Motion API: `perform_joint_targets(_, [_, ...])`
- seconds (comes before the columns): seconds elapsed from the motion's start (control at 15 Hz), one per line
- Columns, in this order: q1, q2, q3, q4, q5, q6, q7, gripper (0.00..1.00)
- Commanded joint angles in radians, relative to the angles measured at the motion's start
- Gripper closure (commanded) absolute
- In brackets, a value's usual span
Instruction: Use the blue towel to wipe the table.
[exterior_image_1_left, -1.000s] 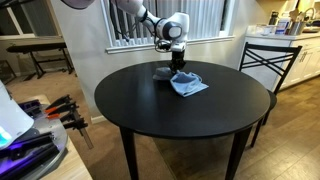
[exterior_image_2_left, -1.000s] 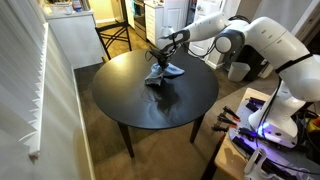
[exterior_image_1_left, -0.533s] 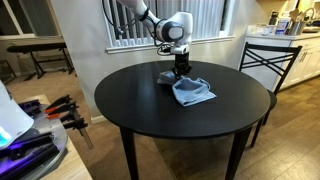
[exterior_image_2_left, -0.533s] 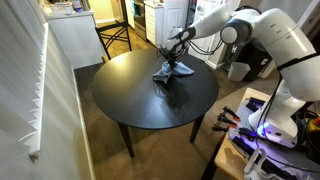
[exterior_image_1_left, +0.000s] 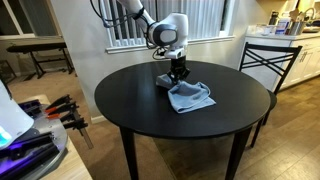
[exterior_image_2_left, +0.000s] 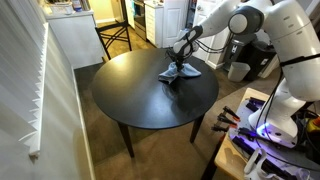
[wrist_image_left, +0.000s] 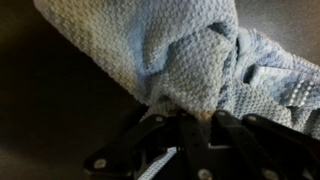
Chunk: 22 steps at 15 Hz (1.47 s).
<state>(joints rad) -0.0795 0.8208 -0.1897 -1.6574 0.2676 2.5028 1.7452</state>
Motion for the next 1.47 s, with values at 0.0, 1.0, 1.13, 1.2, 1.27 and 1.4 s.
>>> perform_joint_targets(0.0, [-0.003,-0.003,0.003,-0.004,-0.003,-0.002,0.001,0.85])
perform_joint_targets(1.0, [0.166,0.091,-0.044,0.084,-0.166,-0.089,0.124,0.96])
perform_joint_targets(1.13, [0.193,0.087,-0.022,0.087,-0.192,-0.131,0.104,0.96])
perform_joint_targets(1.2, [0.203,0.083,-0.003,0.085,-0.203,-0.164,0.084,0.96])
perform_joint_targets(1.27, [0.218,0.081,0.007,0.084,-0.221,-0.192,0.076,0.96])
perform_joint_targets(1.4, [0.249,0.077,0.037,0.069,-0.247,-0.220,0.063,0.96])
